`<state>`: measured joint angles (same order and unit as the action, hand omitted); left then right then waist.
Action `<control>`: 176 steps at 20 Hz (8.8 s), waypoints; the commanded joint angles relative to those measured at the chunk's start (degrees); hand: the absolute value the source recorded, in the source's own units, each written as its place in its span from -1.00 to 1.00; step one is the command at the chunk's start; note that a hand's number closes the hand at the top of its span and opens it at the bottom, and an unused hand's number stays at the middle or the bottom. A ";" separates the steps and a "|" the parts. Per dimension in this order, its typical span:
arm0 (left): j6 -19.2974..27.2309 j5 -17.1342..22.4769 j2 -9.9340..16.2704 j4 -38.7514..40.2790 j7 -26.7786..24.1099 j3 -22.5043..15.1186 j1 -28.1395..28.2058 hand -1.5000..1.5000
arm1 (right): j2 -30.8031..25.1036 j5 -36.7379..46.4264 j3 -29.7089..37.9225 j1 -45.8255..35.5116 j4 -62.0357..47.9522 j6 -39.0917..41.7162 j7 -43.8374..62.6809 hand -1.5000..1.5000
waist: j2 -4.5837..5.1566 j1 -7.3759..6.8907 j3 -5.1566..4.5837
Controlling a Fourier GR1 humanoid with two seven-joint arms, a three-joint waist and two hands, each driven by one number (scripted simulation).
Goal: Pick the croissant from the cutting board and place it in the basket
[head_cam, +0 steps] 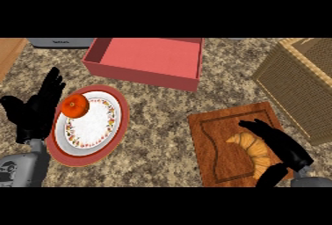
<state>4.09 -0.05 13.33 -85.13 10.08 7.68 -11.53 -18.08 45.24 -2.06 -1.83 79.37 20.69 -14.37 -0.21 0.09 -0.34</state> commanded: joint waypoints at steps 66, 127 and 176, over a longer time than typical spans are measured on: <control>-2.17 -0.68 -0.86 0.29 -0.55 0.45 -0.05 0.00 | 0.82 7.75 12.81 -66.41 -41.76 -58.75 59.85 1.00 | 0.61 -1.50 0.34; -0.42 -2.42 -3.73 0.75 -2.13 0.07 -1.32 0.00 | -18.01 18.65 5.88 -61.23 -71.17 -41.65 40.76 1.00 | 1.11 -2.34 0.42; -1.17 -2.34 -1.40 4.61 -0.22 2.57 -4.56 0.00 | -19.33 3.69 20.41 -57.40 -64.19 -51.26 40.69 -1.00 | 0.70 -0.68 0.38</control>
<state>2.37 -2.35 11.35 -84.51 10.53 8.78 -13.83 -37.65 51.57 15.86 -57.80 12.51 -27.68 26.15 0.47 -1.72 -0.11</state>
